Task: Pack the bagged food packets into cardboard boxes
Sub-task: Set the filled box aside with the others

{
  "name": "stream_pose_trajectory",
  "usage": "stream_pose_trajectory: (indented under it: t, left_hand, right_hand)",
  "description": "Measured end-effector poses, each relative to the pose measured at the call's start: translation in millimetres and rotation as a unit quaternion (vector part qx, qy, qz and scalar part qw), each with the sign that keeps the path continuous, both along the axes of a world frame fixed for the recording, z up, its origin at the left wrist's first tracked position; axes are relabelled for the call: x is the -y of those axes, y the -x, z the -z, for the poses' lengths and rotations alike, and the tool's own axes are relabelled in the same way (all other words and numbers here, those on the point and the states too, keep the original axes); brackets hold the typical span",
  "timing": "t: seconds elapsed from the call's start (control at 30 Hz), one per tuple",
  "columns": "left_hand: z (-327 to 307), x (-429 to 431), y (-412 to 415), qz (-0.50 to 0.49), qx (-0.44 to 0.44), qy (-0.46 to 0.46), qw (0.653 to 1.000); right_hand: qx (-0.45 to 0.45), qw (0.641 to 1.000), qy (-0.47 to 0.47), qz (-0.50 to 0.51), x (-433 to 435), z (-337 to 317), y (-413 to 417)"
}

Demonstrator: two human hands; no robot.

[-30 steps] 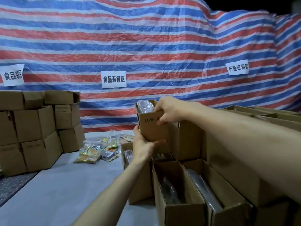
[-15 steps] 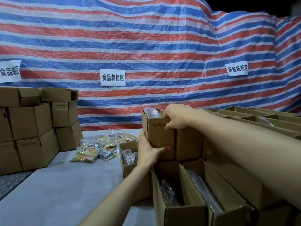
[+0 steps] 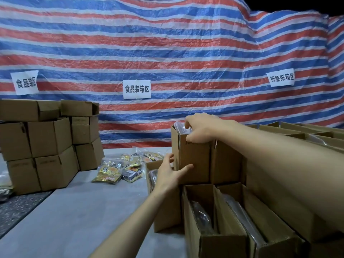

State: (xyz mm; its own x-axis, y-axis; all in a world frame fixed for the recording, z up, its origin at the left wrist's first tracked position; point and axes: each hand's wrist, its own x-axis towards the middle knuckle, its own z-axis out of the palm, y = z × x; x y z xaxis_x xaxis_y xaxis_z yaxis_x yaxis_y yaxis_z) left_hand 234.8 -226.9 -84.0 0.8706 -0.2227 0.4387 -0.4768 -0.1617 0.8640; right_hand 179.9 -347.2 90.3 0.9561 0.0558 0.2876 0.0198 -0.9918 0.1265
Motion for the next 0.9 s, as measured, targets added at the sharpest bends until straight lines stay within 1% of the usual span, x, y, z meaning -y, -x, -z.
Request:
stream_pose_trajectory:
  t: [0.13,0.2,0.27,0.33,0.37,0.4,0.43,0.5,0.53,0.57,0.6,0.67,0.7,0.8,0.9]
  left_hand:
    - [4.4,-31.9,9.1,-0.038,0.042,0.043,0.997]
    - [7.6,-54.5,9.6,-0.071,0.074,0.060,0.993]
    - [13.1,-81.3,7.9,-0.117,0.084,0.062,0.988]
    - [20.0,-109.7,6.0,-0.162,0.082,0.052,0.982]
    - [24.8,-124.0,4.7,-0.178,0.081,0.048,0.980]
    - [29.9,-138.1,3.6,-0.194,0.075,0.044,0.977]
    - [35.4,-152.1,2.6,-0.209,0.066,0.039,0.975]
    - [48.4,-179.1,-0.3,-0.241,0.046,0.033,0.969]
    - [56.2,-192.7,-2.2,-0.259,0.035,0.030,0.965]
    - [63.9,-206.7,-3.9,-0.273,0.023,0.022,0.962]
    - [71.8,-220.5,-6.3,-0.284,0.008,0.012,0.959]
    - [87.1,-249.7,-12.5,-0.305,-0.022,-0.004,0.952]
    - [93.0,-264.8,-16.2,-0.319,-0.030,-0.009,0.947]
    - [104.5,-307.2,-31.4,-0.360,-0.044,-0.037,0.931]
    - [105.3,-338.7,-56.5,-0.394,-0.033,-0.070,0.916]
  right_hand:
    - [0.025,0.998,-0.003,-0.061,-40.4,-1.4,-6.9]
    - [0.025,0.995,-0.009,-0.099,-69.8,-2.0,-13.4]
    - [0.027,0.991,-0.029,-0.129,-105.4,-2.0,-22.3]
    - [0.020,0.982,-0.091,-0.163,-142.7,-1.2,-33.2]
    - [0.014,0.971,-0.150,-0.185,-160.9,0.0,-39.0]
    - [0.013,0.950,-0.231,-0.209,-178.8,2.1,-45.6]
    - [0.023,0.915,-0.328,-0.233,-195.8,6.1,-52.0]
    - [0.057,0.813,-0.518,-0.258,-226.2,19.9,-63.5]
    - [0.067,0.762,-0.589,-0.260,-238.6,30.5,-68.9]
    - [0.071,0.721,-0.639,-0.260,-248.2,43.3,-74.5]
    - [0.067,0.691,-0.671,-0.261,-254.9,57.4,-80.4]
    - [0.049,0.652,-0.708,-0.269,-259.3,86.2,-93.1]
    - [0.039,0.640,-0.718,-0.272,-257.9,99.0,-100.1]
    - [0.030,0.620,-0.740,-0.261,-248.6,129.6,-120.1]
    - [0.019,0.593,-0.764,-0.254,-241.4,144.2,-136.0]
